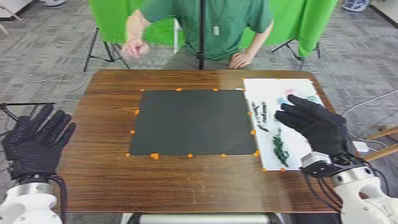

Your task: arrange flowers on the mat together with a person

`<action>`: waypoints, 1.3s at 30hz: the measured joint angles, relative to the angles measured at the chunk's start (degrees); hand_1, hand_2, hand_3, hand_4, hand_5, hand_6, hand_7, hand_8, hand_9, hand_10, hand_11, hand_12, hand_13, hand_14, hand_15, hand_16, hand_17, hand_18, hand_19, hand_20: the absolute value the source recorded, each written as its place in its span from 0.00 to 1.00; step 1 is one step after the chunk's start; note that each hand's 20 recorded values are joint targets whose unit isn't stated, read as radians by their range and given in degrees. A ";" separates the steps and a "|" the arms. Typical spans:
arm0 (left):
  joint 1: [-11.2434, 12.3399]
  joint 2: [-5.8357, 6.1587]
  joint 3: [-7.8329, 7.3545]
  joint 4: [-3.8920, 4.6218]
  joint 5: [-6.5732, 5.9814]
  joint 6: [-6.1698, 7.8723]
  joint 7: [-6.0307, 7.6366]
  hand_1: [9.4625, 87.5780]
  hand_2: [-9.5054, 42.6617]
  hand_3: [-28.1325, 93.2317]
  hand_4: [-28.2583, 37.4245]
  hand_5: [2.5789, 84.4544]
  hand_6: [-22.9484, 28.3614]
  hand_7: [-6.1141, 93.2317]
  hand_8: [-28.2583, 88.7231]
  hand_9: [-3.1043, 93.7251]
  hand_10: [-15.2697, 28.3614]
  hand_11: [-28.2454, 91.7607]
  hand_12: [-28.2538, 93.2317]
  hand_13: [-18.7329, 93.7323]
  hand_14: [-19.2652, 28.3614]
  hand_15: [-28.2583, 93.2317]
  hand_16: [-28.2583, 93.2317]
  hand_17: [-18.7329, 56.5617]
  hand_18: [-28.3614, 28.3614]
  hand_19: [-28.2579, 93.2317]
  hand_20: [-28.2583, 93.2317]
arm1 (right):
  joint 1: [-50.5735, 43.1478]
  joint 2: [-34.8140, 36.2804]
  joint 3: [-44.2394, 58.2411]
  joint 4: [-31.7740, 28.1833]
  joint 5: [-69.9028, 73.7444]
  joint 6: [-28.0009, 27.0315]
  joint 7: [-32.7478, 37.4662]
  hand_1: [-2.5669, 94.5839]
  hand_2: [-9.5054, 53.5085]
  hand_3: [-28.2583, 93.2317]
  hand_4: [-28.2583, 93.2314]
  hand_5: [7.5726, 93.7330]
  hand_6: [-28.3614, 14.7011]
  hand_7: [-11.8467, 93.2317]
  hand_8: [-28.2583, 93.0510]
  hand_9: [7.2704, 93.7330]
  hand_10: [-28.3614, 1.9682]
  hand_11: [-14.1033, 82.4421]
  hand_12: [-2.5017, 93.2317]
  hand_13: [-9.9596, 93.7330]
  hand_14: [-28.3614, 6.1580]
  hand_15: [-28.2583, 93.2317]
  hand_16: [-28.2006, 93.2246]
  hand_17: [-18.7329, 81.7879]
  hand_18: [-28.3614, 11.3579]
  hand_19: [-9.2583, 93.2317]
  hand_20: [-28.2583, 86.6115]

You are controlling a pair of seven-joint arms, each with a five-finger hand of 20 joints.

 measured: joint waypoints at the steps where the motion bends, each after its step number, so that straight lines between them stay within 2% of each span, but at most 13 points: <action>1: -0.07 0.03 0.00 0.02 0.09 -0.26 0.00 0.13 0.42 0.89 0.00 0.50 0.58 0.19 0.16 0.38 0.67 0.36 0.29 0.37 0.65 0.43 0.17 0.19 0.77 0.53 0.35 | 0.14 0.13 0.00 0.03 0.00 0.03 -0.07 0.20 0.34 0.88 0.08 0.48 0.64 0.28 0.14 0.49 0.45 0.22 0.22 0.49 0.45 0.36 0.44 0.36 0.33 0.37 0.42; 5: -0.41 0.16 0.00 0.07 1.51 -0.89 -0.09 0.12 0.43 0.89 0.00 0.50 0.58 0.19 0.16 0.37 0.67 0.36 0.29 0.36 0.66 0.43 0.17 0.19 0.77 0.53 0.35 | 0.79 0.69 0.00 0.06 0.00 0.40 -0.29 0.20 0.34 0.88 0.08 0.48 0.63 0.28 0.15 0.49 0.45 0.22 0.22 0.49 0.44 0.36 0.45 0.35 0.33 0.38 0.42; 7: -0.49 0.23 -0.04 0.07 1.80 -0.89 -0.09 0.12 0.43 0.89 0.00 0.50 0.58 0.19 0.16 0.38 0.67 0.36 0.29 0.37 0.67 0.43 0.18 0.19 0.77 0.53 0.35 | 1.01 0.77 0.00 0.06 0.00 0.48 -0.30 0.20 0.34 0.88 0.08 0.48 0.63 0.28 0.15 0.49 0.45 0.22 0.22 0.49 0.44 0.36 0.45 0.35 0.33 0.38 0.42; 14: -0.46 0.31 -0.41 0.04 1.09 -0.76 -0.01 0.13 0.43 0.89 0.00 0.50 0.59 0.20 0.16 0.38 0.68 0.37 0.29 0.37 0.69 0.45 0.18 0.18 0.77 0.54 0.35 | 1.17 0.76 -0.03 0.04 0.00 0.62 -0.25 0.20 0.35 0.88 0.08 0.47 0.63 0.28 0.15 0.48 0.45 0.21 0.22 0.49 0.44 0.36 0.45 0.35 0.33 0.38 0.42; 19: -1.17 0.80 0.08 0.16 0.75 -0.80 0.08 0.13 0.44 0.89 0.00 0.50 0.59 0.20 0.16 0.39 0.68 0.37 0.29 0.38 0.70 0.46 0.18 0.18 0.78 0.54 0.35 | 1.01 0.74 -0.01 -0.03 0.00 0.96 -0.27 0.20 0.34 0.88 0.08 0.47 0.63 0.29 0.15 0.48 0.45 0.22 0.22 0.49 0.43 0.36 0.45 0.35 0.32 0.38 0.42; 21: -1.58 1.18 0.17 0.13 1.55 -0.93 0.00 0.13 0.44 0.89 0.00 0.50 0.59 0.20 0.16 0.39 0.69 0.37 0.29 0.39 0.70 0.46 0.18 0.18 0.78 0.54 0.35 | 1.01 0.79 -0.08 -0.03 0.15 1.04 -0.27 0.20 0.34 0.88 0.08 0.47 0.63 0.29 0.15 0.48 0.45 0.22 0.22 0.49 0.43 0.37 0.45 0.35 0.32 0.39 0.42; 24: -1.52 1.58 0.06 -0.14 3.75 -1.34 -0.54 0.12 0.44 0.89 0.00 0.50 0.59 0.20 0.16 0.39 0.69 0.37 0.29 0.39 0.70 0.46 0.18 0.18 0.78 0.54 0.35 | 1.07 0.77 -0.41 -0.02 0.24 1.10 -0.20 0.20 0.34 0.88 0.08 0.47 0.63 0.29 0.15 0.48 0.45 0.22 0.22 0.49 0.43 0.37 0.45 0.35 0.32 0.39 0.42; 26: -1.10 1.55 -0.25 -0.45 4.28 -1.53 -0.76 0.12 0.44 0.89 0.00 0.50 0.59 0.20 0.16 0.39 0.69 0.37 0.29 0.39 0.70 0.46 0.18 0.18 0.78 0.54 0.35 | 1.06 0.76 -0.54 -0.02 0.16 1.07 -0.03 0.20 0.34 0.88 0.08 0.47 0.63 0.29 0.15 0.48 0.45 0.22 0.22 0.49 0.43 0.37 0.45 0.35 0.32 0.39 0.42; 34: -0.46 1.34 -0.81 -0.61 4.20 -1.68 -0.70 0.12 0.44 0.88 0.00 0.50 0.59 0.20 0.16 0.39 0.69 0.37 0.29 0.39 0.70 0.45 0.18 0.18 0.78 0.54 0.35 | 1.27 0.75 -1.52 -0.02 -0.45 1.14 0.35 0.21 0.32 0.88 0.08 0.47 0.62 0.30 0.15 0.47 0.44 0.22 0.22 0.48 0.42 0.37 0.44 0.35 0.32 0.39 0.41; 39: -0.45 1.31 -0.90 -0.82 4.25 -1.71 -0.70 0.11 0.45 0.88 0.00 0.50 0.59 0.20 0.16 0.40 0.69 0.37 0.29 0.39 0.70 0.46 0.18 0.18 0.78 0.54 0.35 | 1.32 0.99 -1.99 -0.45 -0.92 3.25 0.50 0.23 0.27 0.88 0.08 0.47 0.61 0.30 0.14 0.46 0.43 0.23 0.22 0.48 0.42 0.38 0.44 0.34 0.32 0.40 0.41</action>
